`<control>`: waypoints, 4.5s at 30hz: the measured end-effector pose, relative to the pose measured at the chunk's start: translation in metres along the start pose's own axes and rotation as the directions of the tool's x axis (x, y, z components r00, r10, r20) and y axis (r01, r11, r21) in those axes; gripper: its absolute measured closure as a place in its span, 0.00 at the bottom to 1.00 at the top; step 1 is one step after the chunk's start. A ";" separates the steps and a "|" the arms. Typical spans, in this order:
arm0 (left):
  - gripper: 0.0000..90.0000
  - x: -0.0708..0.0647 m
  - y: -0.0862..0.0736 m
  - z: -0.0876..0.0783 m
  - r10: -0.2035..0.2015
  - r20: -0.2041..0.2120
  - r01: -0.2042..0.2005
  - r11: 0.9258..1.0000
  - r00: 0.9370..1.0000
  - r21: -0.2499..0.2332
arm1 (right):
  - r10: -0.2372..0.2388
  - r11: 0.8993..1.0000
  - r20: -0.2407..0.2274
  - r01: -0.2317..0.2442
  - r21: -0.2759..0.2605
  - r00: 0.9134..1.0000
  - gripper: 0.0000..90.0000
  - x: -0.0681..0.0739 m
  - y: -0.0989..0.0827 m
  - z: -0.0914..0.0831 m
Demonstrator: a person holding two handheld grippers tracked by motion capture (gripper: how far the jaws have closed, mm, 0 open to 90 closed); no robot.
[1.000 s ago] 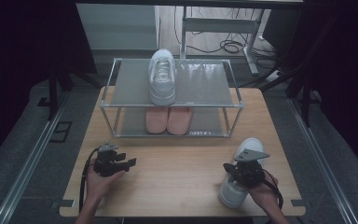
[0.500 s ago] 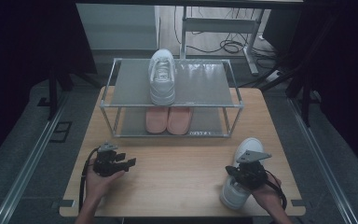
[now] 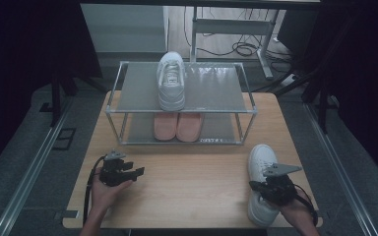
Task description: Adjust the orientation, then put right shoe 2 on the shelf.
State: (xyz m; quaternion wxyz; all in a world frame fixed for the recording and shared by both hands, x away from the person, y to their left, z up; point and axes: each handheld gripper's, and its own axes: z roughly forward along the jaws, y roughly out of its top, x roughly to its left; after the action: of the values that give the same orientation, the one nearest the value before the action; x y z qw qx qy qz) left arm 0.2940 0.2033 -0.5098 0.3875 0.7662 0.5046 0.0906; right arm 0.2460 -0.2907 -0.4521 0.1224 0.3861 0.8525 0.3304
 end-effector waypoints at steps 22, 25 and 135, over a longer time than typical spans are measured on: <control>0.48 -0.001 0.000 0.001 0.002 -0.002 -0.002 1.000 1.000 0.006 | 0.047 0.998 0.050 -0.049 0.037 0.998 1.00 -0.027 -0.027 -0.030; 0.48 -0.001 0.000 0.001 0.002 -0.002 -0.002 1.000 1.000 0.006 | 0.061 0.997 0.057 -0.062 0.034 0.997 1.00 -0.032 -0.030 -0.033; 0.47 -0.003 0.000 0.008 0.013 0.008 -0.013 1.000 1.000 0.025 | 0.304 0.931 0.092 -0.275 -0.241 0.948 0.90 -0.098 -0.050 -0.046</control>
State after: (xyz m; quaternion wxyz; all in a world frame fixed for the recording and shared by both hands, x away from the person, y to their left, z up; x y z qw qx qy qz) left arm 0.2967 0.1963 -0.5146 0.3792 0.7745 0.4993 0.0838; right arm 0.2615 -0.4088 -0.4545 0.1693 0.5116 0.7337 0.4139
